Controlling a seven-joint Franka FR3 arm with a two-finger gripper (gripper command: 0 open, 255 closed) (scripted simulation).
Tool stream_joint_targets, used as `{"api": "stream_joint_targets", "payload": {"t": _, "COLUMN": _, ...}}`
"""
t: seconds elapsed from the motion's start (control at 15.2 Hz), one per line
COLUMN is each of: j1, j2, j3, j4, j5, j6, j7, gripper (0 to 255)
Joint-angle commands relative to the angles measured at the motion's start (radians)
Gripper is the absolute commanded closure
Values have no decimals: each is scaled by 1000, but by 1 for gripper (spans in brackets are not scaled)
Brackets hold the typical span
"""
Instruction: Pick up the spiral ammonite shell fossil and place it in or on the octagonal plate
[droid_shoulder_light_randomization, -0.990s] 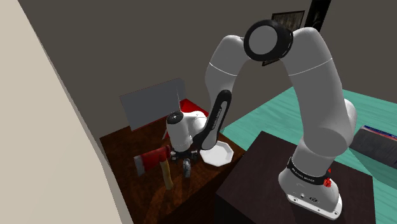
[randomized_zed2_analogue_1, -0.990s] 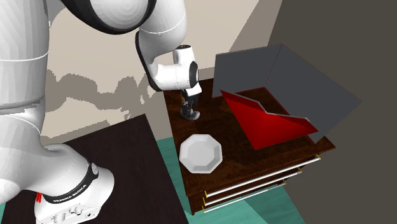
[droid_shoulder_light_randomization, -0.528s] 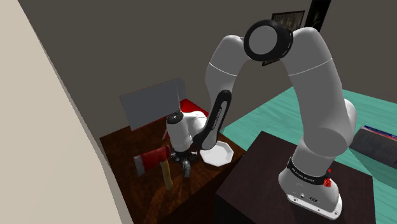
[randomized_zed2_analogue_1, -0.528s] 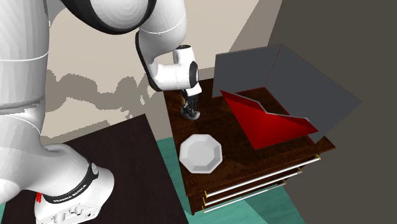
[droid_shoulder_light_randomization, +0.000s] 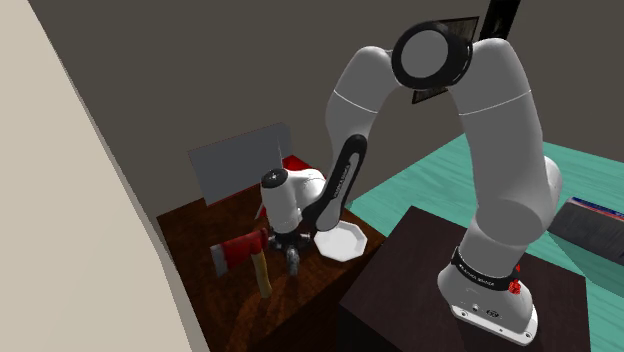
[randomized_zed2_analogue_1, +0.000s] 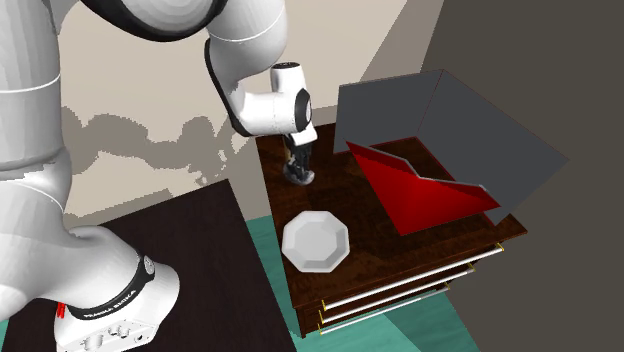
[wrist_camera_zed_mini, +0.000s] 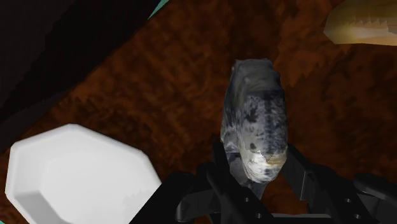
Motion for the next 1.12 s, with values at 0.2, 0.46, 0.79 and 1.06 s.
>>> {"api": "stream_joint_targets", "payload": {"t": 0.2, "j1": -38, "j2": -66, "j3": 52, "j4": -24, "j5": 65, "j6": -36, "j7": -50, "gripper": 255}}
{"api": "stream_joint_targets", "payload": {"t": 0.46, "j1": -69, "j2": -119, "j3": 93, "j4": -40, "j5": 120, "j6": -65, "j7": -92, "gripper": 255}}
{"api": "stream_joint_targets", "payload": {"t": 0.79, "j1": -118, "j2": -182, "j3": 125, "j4": -80, "j5": 169, "j6": -72, "j7": -148, "gripper": 255}}
{"api": "stream_joint_targets", "payload": {"t": 1.06, "j1": -218, "j2": -264, "j3": 124, "j4": -189, "j5": 194, "j6": -10, "j7": -244, "gripper": 255}}
